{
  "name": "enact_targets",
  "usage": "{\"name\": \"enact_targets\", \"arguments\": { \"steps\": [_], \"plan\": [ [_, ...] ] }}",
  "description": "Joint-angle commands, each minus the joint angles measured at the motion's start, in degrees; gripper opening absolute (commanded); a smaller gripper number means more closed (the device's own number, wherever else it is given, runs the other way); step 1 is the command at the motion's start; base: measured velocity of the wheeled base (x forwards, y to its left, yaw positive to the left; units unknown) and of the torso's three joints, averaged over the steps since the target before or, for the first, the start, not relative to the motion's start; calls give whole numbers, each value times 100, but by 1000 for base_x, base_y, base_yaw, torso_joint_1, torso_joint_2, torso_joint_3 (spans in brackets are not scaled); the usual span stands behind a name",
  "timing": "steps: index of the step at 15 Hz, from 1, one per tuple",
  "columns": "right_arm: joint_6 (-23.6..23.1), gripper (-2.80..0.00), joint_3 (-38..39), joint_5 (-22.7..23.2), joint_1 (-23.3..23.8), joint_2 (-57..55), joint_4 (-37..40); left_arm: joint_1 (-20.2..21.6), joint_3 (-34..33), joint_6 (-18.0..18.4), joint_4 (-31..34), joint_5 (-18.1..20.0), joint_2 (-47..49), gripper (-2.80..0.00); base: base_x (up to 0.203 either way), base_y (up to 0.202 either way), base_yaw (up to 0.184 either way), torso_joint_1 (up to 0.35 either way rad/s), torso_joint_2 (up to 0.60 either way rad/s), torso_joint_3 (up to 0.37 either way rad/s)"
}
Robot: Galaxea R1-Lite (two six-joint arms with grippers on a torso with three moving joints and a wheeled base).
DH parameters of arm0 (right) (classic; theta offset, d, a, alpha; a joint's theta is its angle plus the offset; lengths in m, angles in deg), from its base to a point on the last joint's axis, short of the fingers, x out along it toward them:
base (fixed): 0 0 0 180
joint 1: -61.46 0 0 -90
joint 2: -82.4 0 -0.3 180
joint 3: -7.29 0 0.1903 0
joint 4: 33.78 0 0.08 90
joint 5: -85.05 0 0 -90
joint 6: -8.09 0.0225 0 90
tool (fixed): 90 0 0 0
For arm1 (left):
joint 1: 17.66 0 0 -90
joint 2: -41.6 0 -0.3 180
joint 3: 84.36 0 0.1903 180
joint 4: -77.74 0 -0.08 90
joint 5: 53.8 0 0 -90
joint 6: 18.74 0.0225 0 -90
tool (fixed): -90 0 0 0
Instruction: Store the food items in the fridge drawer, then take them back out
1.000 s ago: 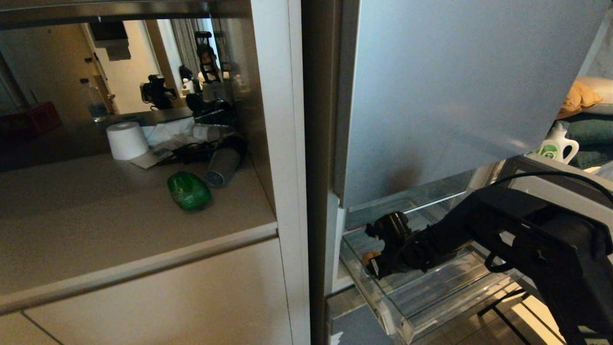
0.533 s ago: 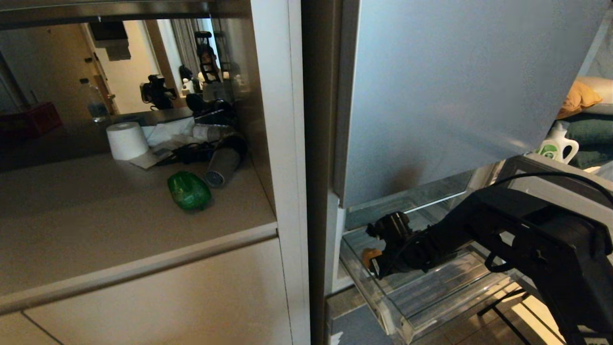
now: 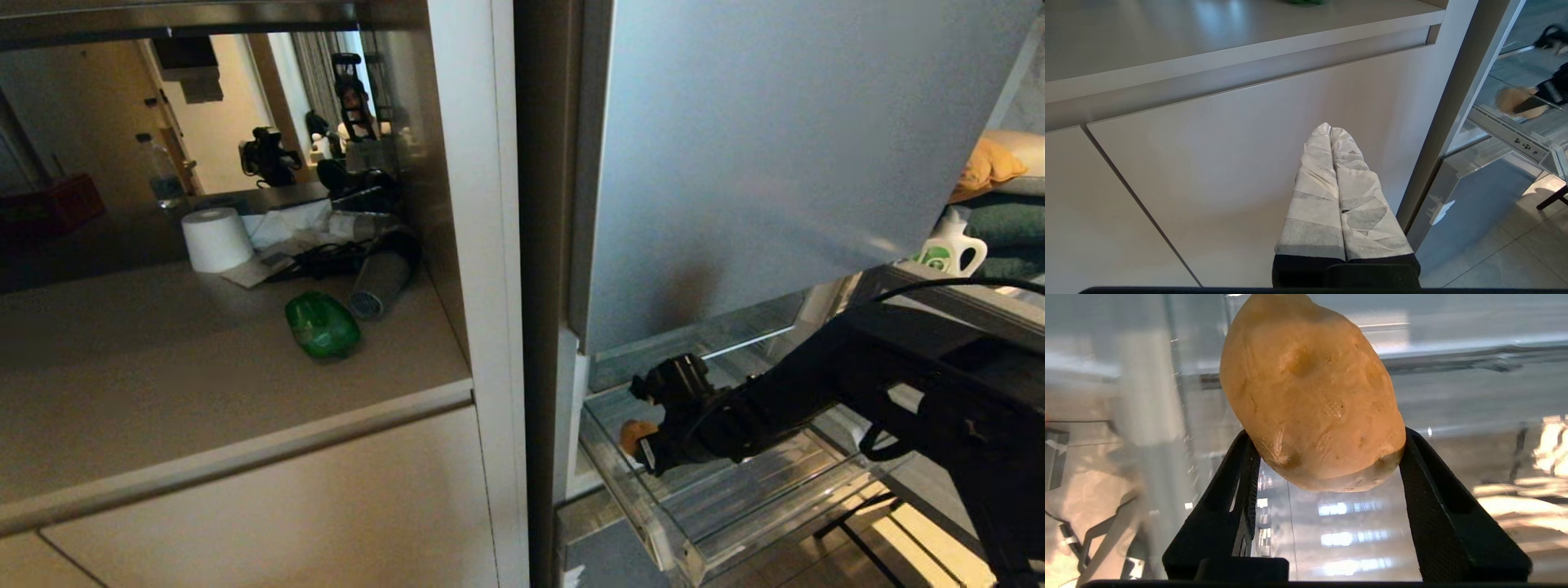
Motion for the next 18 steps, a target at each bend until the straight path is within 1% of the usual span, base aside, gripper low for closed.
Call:
{"name": "enact_targets", "arguments": {
  "steps": [1,8,13,16,18],
  "plan": [
    [6,-280,231,-6,-15,444,-13,1,-62,0,-3,-4,4,-280,0,0,0,0,0,0],
    [13,-280,1385,2,-137,1859,-58,1,-62,0,-3,-3,4,-280,0,0,0,0,0,0],
    [22,-280,2474,2,-305,3190,-211,1,-62,0,-3,-5,4,-280,0,0,0,0,0,0],
    [-2,-280,2937,30,-348,3971,-247,1,-62,0,-3,-5,4,-280,0,0,0,0,0,0],
    [-15,-280,3219,136,-354,4569,-237,1,-62,0,-3,3,4,-280,0,0,0,0,0,0]
  ]
}}
